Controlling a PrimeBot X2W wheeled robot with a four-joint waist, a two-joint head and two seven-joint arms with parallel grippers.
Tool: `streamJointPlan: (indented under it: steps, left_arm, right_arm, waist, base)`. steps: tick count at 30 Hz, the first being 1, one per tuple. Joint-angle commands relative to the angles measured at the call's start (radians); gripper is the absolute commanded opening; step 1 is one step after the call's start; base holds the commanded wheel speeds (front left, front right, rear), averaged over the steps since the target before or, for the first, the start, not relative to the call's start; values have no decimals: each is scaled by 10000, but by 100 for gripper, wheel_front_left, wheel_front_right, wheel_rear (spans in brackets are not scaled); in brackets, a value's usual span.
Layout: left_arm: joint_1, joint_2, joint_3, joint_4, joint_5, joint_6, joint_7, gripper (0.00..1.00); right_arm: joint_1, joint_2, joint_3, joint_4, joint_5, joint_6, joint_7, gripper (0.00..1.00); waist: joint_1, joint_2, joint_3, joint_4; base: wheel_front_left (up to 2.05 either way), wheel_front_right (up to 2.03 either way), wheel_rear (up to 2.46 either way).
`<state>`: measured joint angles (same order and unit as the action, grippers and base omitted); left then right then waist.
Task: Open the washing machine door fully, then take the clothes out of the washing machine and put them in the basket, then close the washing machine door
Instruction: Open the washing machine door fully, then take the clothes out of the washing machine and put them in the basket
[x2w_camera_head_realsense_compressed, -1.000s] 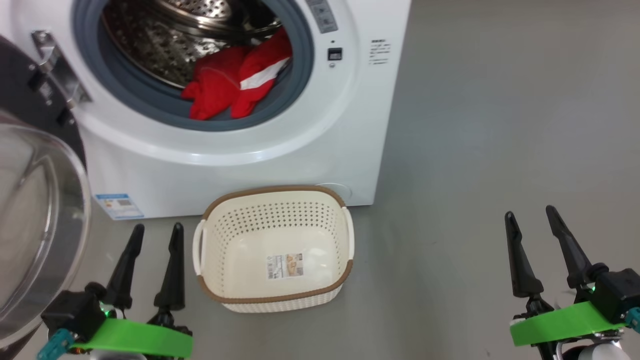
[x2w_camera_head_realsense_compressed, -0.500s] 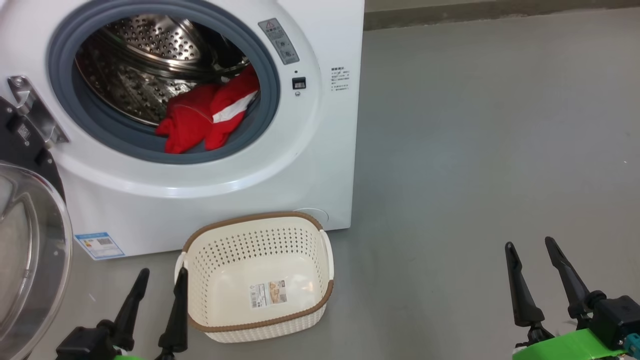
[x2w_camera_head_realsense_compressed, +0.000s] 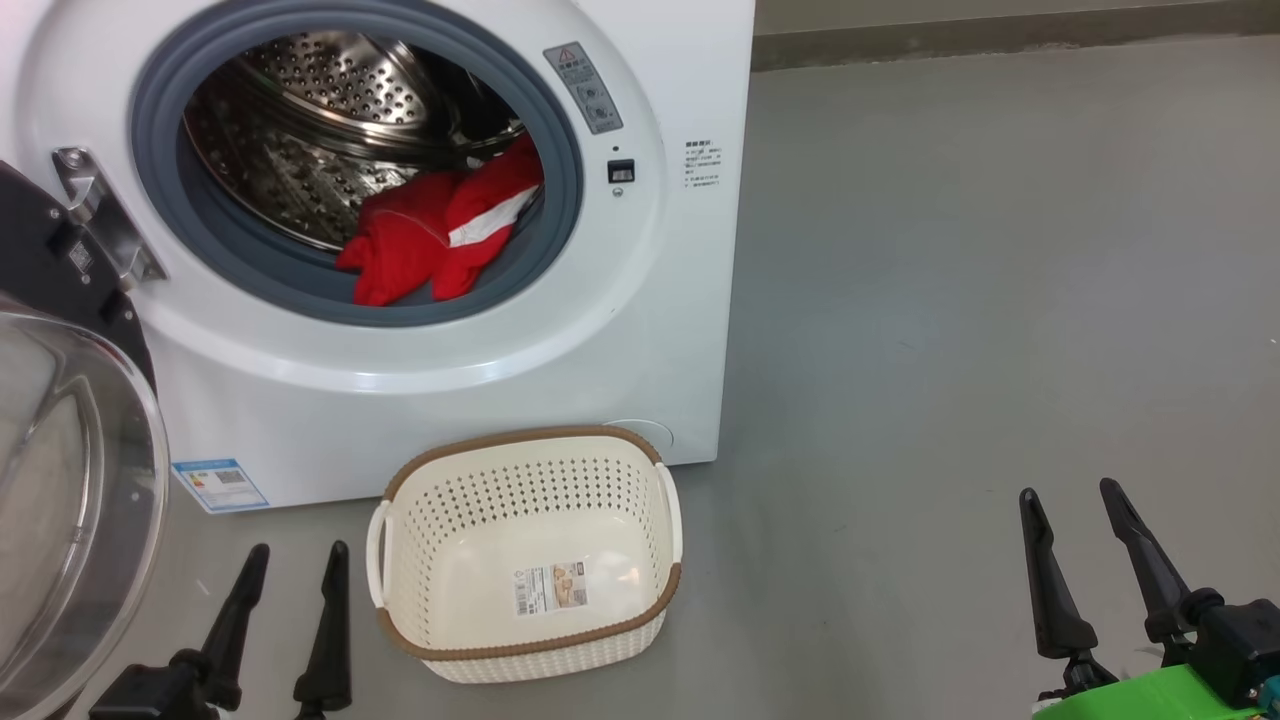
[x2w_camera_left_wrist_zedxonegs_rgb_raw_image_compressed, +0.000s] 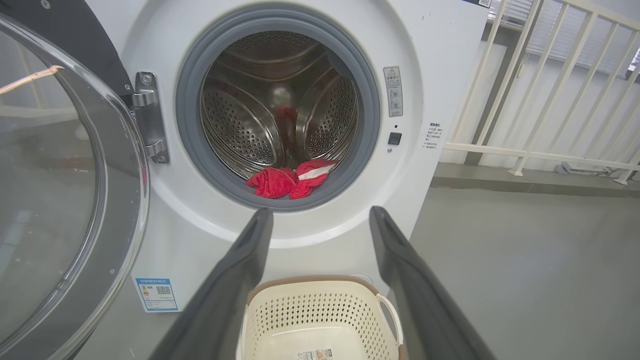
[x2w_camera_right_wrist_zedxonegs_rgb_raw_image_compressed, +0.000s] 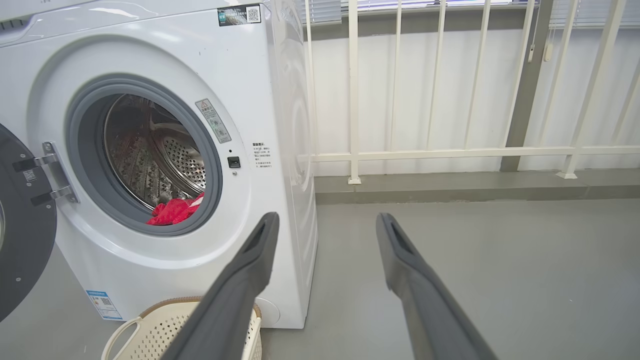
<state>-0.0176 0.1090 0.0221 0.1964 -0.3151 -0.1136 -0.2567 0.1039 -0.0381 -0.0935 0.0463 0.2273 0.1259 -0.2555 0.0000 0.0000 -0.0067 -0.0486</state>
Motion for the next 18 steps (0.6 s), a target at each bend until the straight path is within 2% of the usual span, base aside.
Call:
streamJointPlan:
  steps: [1, 12, 18]
  left_arm:
    - [-203, 162, 383, -279, 147, 25, -51, 100]
    - [-246, 16, 531, -264, 394, 93, -51, 100]
    - [-268, -40, 581, -258, 516, 124, -51, 100]
  right_arm:
    - [-58, -121, 171, -299, -102, 48, -62, 100]
    - [-57, -121, 218, -241, -64, 48, -62, 100]
    - [-51, -121, 241, -218, -59, 48, -63, 100]
  waist:
    - [0, 0, 6, 5]
    - [0, 0, 60, 3]
    - [0, 0, 79, 55]
  base:
    - [0, 0, 0]
    - [2, -2, 0]
    - [66, -66, 0]
